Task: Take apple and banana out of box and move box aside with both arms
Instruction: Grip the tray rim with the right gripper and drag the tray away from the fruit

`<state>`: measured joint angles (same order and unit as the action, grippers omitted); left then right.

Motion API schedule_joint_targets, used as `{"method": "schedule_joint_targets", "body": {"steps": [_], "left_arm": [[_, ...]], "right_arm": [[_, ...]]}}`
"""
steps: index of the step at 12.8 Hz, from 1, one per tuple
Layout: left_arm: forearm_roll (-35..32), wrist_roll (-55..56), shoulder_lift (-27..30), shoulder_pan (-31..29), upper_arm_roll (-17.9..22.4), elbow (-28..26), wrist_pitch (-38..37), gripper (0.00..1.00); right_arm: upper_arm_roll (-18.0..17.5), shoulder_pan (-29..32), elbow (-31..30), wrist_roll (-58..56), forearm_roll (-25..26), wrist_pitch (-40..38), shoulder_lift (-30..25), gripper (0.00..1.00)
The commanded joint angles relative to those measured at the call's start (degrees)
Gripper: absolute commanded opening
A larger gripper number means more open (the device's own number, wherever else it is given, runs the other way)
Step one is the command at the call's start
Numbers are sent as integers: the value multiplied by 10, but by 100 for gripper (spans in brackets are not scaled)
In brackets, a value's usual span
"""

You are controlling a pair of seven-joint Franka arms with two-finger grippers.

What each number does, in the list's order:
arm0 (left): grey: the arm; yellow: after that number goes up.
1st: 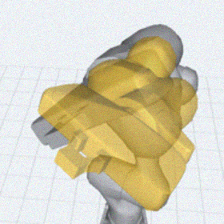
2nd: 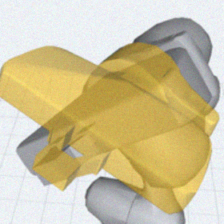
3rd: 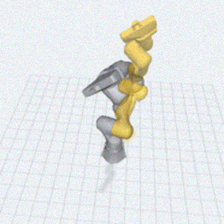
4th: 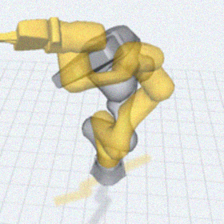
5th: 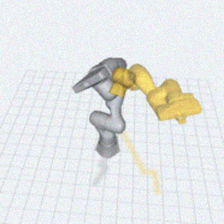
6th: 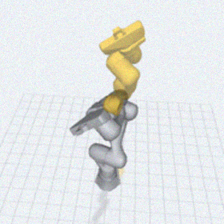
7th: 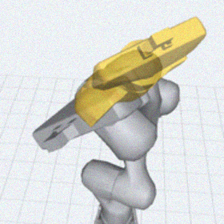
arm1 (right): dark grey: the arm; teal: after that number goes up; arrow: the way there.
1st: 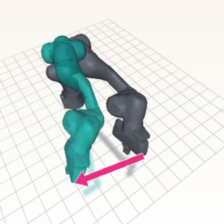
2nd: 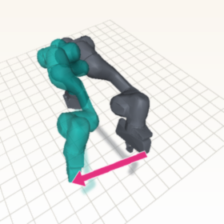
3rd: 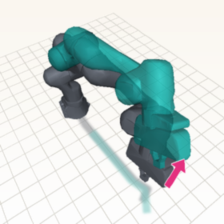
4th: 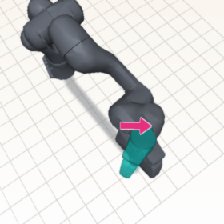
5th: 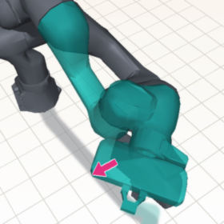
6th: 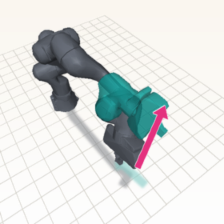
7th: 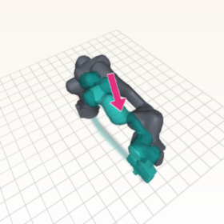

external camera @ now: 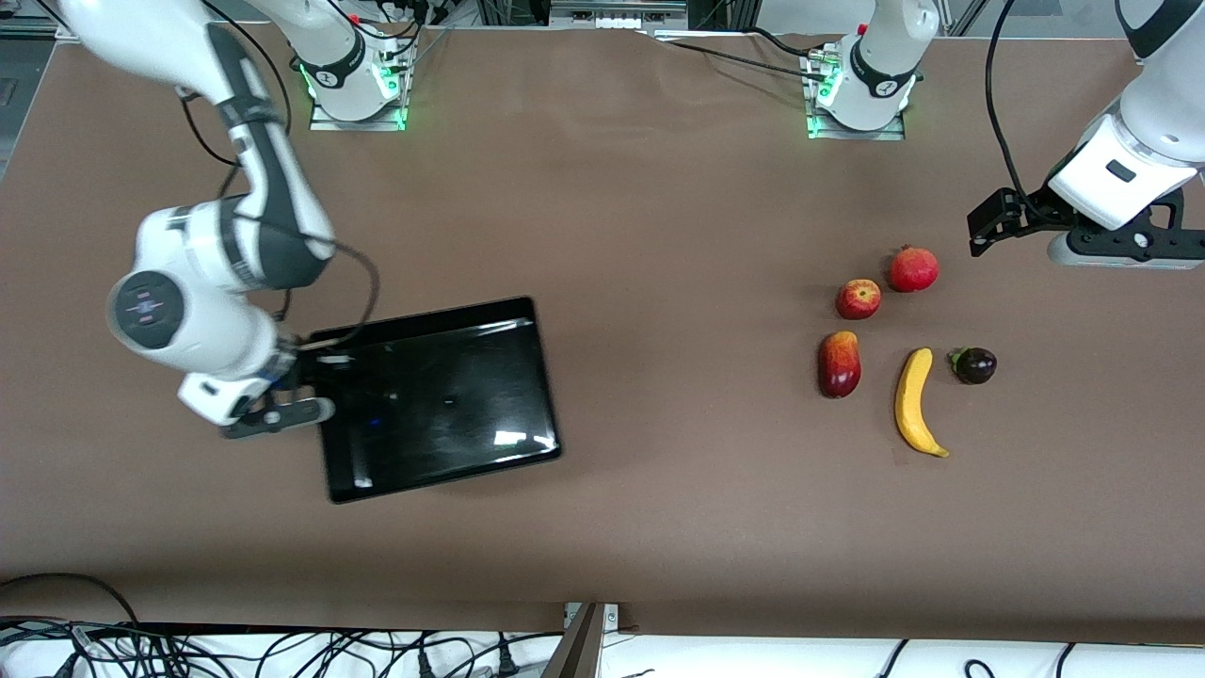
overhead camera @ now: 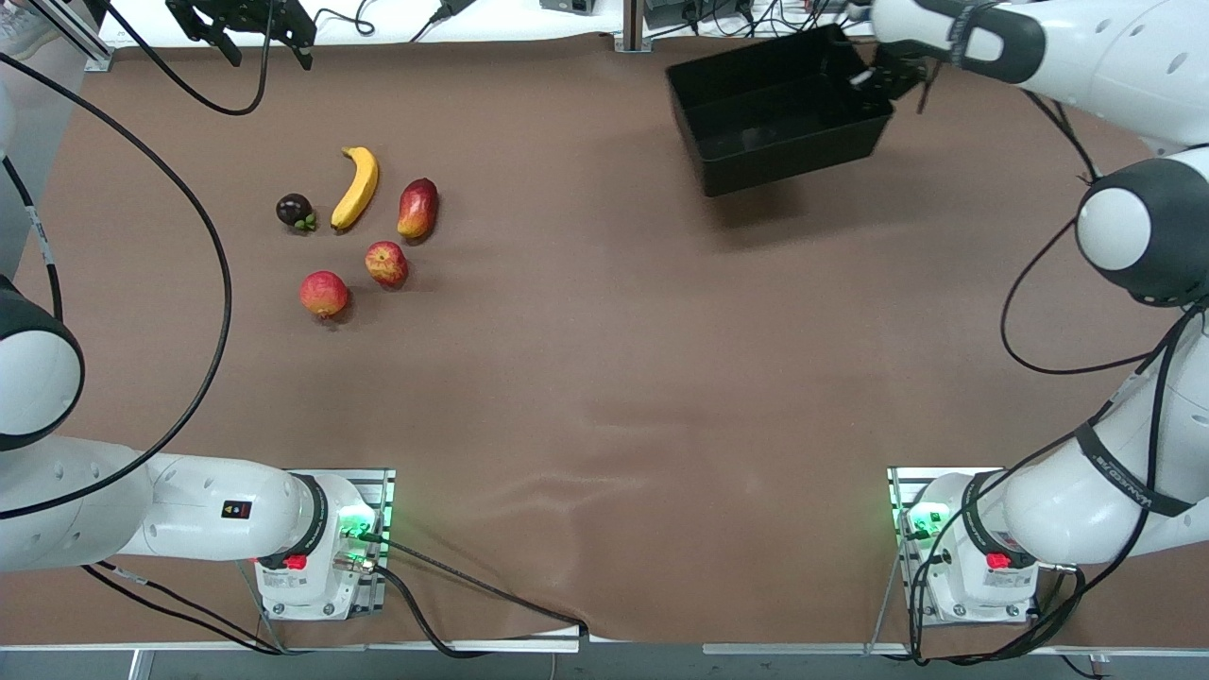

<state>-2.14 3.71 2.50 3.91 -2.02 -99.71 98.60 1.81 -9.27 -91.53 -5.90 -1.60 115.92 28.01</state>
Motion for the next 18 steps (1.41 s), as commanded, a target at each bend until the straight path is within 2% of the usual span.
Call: {"method": "schedule_joint_targets", "body": {"steps": [1, 3, 5, 7, 12, 18], "left_arm": [[5, -5, -3, 1, -4, 21, -15, 100], [5, -5, -3, 1, -4, 21, -15, 100], [5, -5, -3, 1, -4, 21, -15, 100], [5, -6, -3, 1, -4, 21, -15, 100], [5, -5, -3, 1, -4, 21, -21, 100], [5, -5, -3, 1, -4, 21, -23, 100]], "right_arm": [[-4, 47, -30, -59, -19, 19, -17, 0], [-4, 76, -106, -81, -20, 68, -51, 0], [-2, 97, -214, -95, -20, 159, -93, 0], [6, 110, -269, -95, -20, 198, -103, 0], [10, 128, -333, -101, -20, 271, -98, 0], [11, 127, -334, -62, -24, 276, -87, 0]]}}
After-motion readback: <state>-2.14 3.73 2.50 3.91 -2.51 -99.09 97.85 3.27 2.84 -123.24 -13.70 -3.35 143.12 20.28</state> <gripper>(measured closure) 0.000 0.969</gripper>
